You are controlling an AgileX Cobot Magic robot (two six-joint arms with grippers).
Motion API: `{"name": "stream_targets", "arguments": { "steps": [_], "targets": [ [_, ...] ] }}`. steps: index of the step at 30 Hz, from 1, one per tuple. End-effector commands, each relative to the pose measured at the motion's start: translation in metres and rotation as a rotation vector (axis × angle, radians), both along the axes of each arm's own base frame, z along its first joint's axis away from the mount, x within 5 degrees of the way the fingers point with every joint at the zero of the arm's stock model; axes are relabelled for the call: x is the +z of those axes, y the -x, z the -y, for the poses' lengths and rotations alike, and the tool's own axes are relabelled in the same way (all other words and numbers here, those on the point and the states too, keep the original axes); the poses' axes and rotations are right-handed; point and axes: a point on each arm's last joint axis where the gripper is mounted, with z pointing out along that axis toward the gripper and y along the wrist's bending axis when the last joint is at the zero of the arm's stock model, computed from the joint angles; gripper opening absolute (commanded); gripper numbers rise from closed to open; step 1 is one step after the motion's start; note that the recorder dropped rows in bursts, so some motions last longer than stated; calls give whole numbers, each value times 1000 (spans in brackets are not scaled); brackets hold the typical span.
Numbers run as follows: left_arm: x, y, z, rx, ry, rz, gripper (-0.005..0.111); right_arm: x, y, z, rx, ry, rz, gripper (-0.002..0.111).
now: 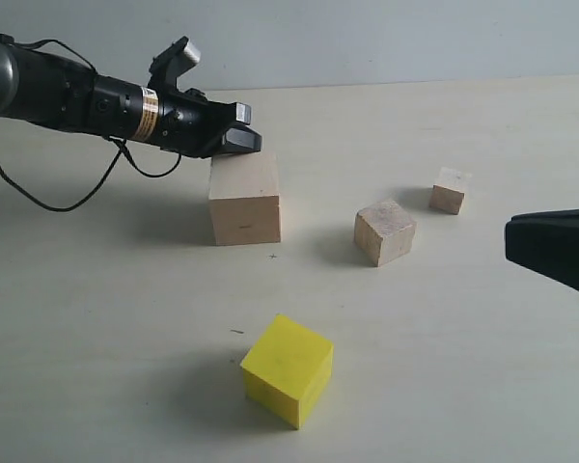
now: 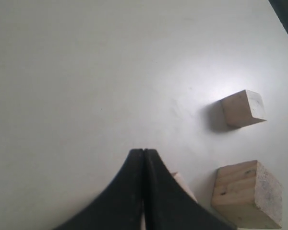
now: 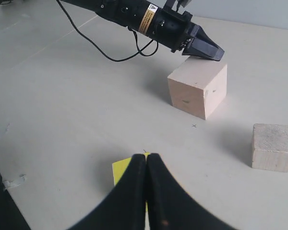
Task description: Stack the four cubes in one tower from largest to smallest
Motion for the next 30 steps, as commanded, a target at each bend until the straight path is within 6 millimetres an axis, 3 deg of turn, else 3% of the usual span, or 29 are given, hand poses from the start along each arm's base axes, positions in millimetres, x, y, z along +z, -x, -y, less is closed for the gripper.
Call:
{"name": "stream_targets", "arguments": {
  "steps": [1, 9, 15, 22, 30],
  "targets": [
    [-9, 13, 6, -84, -29, -26, 0, 2, -1, 0, 0, 3, 11, 0],
    [-17, 31, 1, -87, -81, -39, 0, 2, -1, 0, -2, 3, 12, 0],
    [-14, 33, 0, -96, -87, -24, 0, 2, -2, 1, -12, 4, 17, 0],
    [13, 32, 0, -91, -83, 53, 0, 2, -2, 1, -12, 4, 17, 0],
    [71, 32, -2, -71, -53, 195, 0, 2, -2, 1, -14, 4, 18, 0]
  ]
}}
